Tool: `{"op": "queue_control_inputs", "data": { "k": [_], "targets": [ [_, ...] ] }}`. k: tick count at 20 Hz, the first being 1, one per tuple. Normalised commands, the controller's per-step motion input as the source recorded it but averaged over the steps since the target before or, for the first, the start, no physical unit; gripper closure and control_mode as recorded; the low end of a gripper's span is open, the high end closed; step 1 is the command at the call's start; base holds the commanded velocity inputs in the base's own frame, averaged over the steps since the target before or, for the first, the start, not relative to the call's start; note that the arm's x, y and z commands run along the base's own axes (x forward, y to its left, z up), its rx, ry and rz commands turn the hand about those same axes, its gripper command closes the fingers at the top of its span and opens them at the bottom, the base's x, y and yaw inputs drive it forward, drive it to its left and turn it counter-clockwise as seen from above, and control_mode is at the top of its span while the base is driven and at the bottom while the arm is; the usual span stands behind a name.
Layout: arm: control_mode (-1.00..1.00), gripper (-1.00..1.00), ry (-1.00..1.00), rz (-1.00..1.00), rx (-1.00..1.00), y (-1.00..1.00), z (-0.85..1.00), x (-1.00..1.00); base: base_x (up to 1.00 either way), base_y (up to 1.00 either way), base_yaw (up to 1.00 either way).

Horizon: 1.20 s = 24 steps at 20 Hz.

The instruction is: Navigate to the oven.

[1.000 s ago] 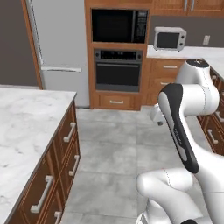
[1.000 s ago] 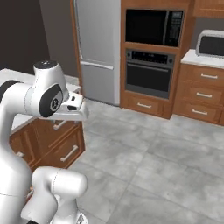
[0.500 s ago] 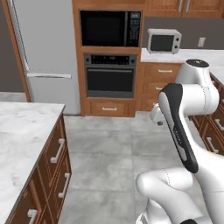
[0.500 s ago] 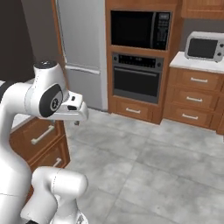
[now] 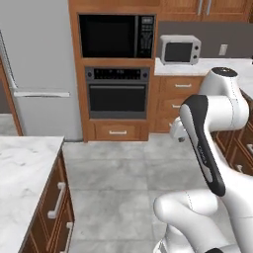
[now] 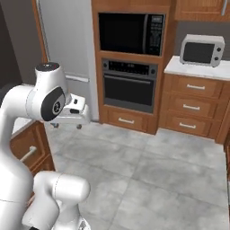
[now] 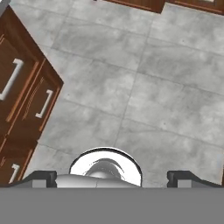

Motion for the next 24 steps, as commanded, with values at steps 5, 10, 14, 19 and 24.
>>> {"op": "queue_control_inputs", "data": {
  "k": [5, 10, 14, 19, 24],
  "targets": [
    [1.00, -1.00, 0.00, 0.00, 0.00, 0.00, 0.00, 0.00, 0.81, 0.66, -0.20],
    [1.00, -1.00, 0.00, 0.00, 0.00, 0.00, 0.00, 0.00, 0.82, 0.81, -0.17],
    [1.00, -1.00, 0.00, 0.00, 0.00, 0.00, 0.00, 0.00, 1.00, 0.46, -0.23],
    [1.00, -1.00, 0.00, 0.00, 0.00, 0.00, 0.00, 0.00, 1.00, 0.06, -0.29],
    [1.00, -1.00, 0.00, 0.00, 0.00, 0.00, 0.00, 0.00, 1.00, -0.01, -0.30]
  ]
}}
